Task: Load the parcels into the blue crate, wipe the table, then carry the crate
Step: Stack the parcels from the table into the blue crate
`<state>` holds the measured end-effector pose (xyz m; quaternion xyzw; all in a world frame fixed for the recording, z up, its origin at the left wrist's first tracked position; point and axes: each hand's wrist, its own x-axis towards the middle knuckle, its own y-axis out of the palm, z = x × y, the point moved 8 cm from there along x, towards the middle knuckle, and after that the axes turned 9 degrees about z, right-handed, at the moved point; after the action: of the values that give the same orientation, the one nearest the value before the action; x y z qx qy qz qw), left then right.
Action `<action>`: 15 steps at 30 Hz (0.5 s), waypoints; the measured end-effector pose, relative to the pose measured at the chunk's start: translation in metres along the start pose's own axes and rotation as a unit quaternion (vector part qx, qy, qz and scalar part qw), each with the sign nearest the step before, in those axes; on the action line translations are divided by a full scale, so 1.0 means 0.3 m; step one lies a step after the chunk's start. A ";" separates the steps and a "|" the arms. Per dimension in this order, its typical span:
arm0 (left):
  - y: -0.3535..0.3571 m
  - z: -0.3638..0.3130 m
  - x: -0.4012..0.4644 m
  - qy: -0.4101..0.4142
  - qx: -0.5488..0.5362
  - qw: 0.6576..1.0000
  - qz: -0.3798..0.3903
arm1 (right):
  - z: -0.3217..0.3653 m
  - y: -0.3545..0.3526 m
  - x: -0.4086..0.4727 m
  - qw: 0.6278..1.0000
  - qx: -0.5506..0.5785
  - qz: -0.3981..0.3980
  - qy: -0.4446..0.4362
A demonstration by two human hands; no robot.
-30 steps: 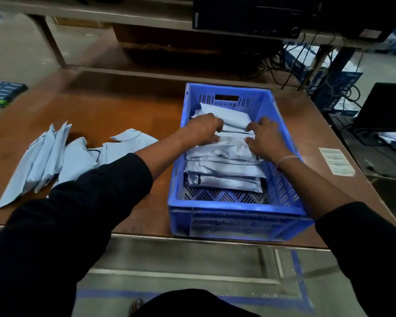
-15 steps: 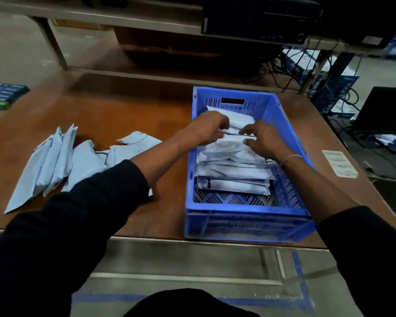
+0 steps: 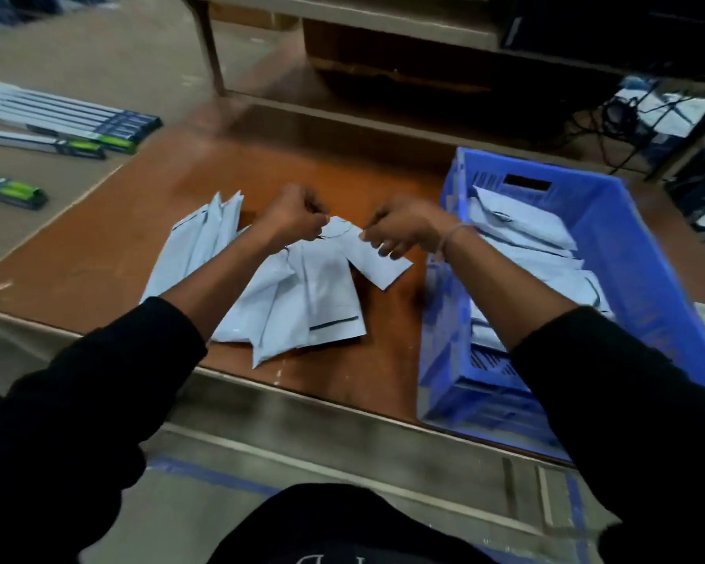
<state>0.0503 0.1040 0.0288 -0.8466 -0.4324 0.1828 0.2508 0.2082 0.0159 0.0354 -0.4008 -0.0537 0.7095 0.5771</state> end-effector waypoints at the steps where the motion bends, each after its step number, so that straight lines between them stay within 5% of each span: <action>1: -0.019 0.037 -0.018 -0.016 -0.009 1.000 0.002 | -0.009 0.063 0.048 0.998 -0.006 0.041 0.041; 7: -0.059 0.187 -0.082 -0.062 -0.068 0.995 0.027 | -0.026 0.254 0.197 0.984 -0.123 0.033 0.121; 10: -0.067 0.230 -0.086 -0.076 -0.060 0.995 0.039 | -0.077 0.310 0.220 0.990 -0.025 0.020 0.134; 15: -0.088 0.255 -0.089 -0.081 -0.081 0.993 0.037 | -0.031 0.261 0.223 0.987 -0.093 -0.018 0.129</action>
<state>-0.0217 0.1158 -0.0150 -0.8619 -0.4333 0.2240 0.1383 0.1524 0.0444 -0.0469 -0.5396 -0.0519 0.6332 0.5524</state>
